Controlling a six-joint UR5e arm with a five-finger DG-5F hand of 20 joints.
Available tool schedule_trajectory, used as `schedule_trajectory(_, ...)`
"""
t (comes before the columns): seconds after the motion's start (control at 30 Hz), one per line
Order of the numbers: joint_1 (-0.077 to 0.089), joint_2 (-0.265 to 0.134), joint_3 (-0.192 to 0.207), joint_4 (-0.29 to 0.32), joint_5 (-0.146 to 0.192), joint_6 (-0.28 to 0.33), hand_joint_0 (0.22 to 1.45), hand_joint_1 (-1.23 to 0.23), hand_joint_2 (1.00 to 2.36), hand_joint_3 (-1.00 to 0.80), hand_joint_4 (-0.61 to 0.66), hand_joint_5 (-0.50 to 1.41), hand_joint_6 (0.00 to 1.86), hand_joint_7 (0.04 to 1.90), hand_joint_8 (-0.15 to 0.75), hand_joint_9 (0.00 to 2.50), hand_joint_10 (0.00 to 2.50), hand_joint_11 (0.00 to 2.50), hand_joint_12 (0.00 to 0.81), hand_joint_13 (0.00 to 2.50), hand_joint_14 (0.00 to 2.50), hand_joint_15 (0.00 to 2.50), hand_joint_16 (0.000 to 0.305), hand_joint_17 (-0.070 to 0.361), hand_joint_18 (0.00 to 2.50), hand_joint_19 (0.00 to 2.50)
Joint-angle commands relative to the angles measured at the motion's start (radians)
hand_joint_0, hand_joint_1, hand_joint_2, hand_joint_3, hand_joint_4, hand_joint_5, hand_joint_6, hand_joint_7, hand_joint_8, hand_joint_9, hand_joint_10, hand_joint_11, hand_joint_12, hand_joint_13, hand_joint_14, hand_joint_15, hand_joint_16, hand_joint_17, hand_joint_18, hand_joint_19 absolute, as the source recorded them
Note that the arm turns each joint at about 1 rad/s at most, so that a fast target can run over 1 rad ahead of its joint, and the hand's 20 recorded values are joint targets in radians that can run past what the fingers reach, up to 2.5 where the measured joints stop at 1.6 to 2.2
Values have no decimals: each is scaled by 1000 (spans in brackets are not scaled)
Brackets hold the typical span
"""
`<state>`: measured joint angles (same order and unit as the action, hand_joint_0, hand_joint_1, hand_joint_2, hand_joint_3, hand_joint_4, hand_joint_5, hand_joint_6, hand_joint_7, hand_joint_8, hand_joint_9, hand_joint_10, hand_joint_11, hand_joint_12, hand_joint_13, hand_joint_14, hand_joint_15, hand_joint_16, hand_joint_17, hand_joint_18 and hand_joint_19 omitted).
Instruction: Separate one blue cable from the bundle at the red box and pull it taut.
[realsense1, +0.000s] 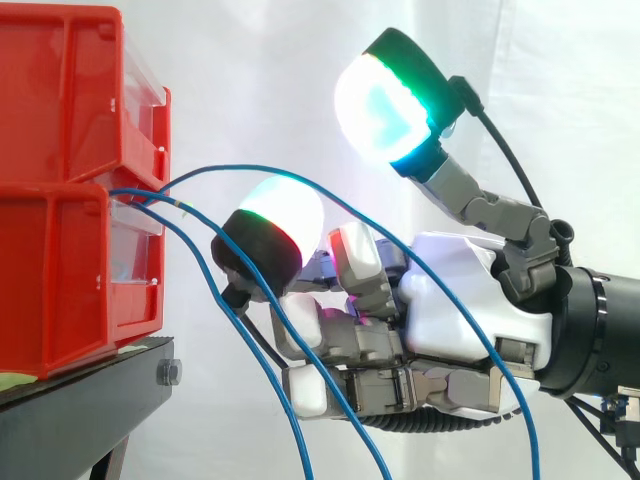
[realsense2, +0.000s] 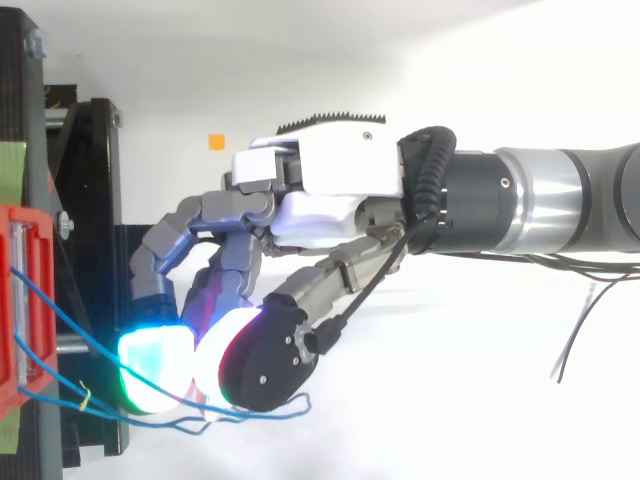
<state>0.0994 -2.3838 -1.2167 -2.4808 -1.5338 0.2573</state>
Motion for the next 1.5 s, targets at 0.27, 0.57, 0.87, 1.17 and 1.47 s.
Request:
schedule_trajectory(0.27, -6, -2, -1, 8, -16, 0, 530, -623, 1000, -496, 351, -236, 829, 900, 527, 1424, 6, 150, 394, 813, 11, 254, 67, 150, 628, 470)
schedule_trajectory(0.57, -10, -2, -3, 14, -31, -1, 535, -618, 1001, -490, 336, -236, 830, 897, 523, 1417, 8, 186, 399, 817, 12, 271, 67, 150, 625, 489)
schedule_trajectory(0.87, -14, 0, -3, 16, -32, -1, 538, -615, 1000, -492, 327, -235, 830, 899, 502, 1486, 16, 397, 402, 839, 14, 311, 67, 151, 630, 499)
schedule_trajectory(1.17, -14, 0, -3, 16, -32, -1, 538, -612, 1000, -496, 307, -237, 831, 895, 482, 1478, 23, 573, 407, 853, 15, 348, 68, 152, 636, 516)
schedule_trajectory(1.47, -14, 0, -3, 16, -32, -3, 537, -614, 1000, -498, 301, -239, 833, 878, 491, 1274, 15, 382, 407, 841, 15, 353, 68, 152, 629, 533)
